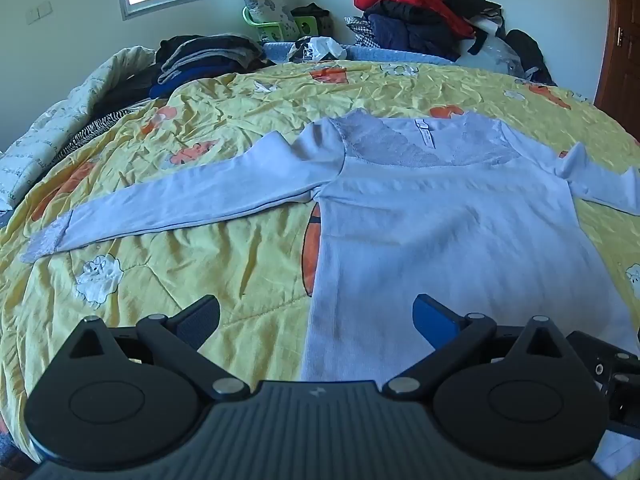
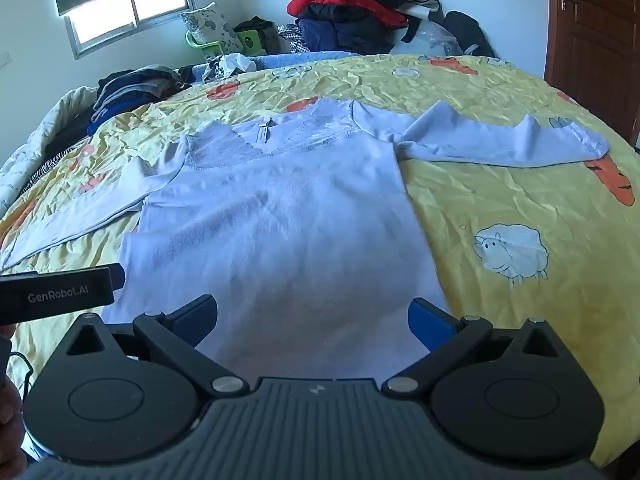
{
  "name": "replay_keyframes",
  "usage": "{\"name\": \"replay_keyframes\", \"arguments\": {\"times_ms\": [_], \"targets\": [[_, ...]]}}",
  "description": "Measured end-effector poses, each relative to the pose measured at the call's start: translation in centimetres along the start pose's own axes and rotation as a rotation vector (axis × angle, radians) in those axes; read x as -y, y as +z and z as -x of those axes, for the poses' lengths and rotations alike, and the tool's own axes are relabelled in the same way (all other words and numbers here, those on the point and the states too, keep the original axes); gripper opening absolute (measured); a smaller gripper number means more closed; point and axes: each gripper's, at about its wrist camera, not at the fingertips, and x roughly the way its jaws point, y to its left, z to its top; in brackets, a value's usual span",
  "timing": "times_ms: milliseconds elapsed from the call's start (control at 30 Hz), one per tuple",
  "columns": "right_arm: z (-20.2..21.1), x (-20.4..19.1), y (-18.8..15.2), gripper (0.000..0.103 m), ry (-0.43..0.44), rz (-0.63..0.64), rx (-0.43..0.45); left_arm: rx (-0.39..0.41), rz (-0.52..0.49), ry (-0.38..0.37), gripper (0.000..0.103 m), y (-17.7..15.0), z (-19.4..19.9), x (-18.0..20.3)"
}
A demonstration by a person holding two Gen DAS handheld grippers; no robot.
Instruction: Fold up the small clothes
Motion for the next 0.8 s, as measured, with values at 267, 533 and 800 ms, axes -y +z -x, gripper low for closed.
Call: {"name": "replay_keyframes", "arguments": {"times_ms": [267, 533, 800], "targets": [[-0.17, 0.41, -0.01, 0.103, 0.0, -0.014, -0.001, 0.016, 0.03, -0.022, 0.103, 0.04, 0.48, -0.42], [-0.17, 0.22, -0.2, 0.103, 0.01, -0.005, 0.003, 0.006, 0.028, -0.017, 0.103, 0.03, 0.1, -0.15], [-0.28, 0.34, -0.35, 0.103, 0.014, -0.005, -0.004, 0.008, 0.059, -0.005, 0.103, -0.29, 0.1, -0.65]]}}
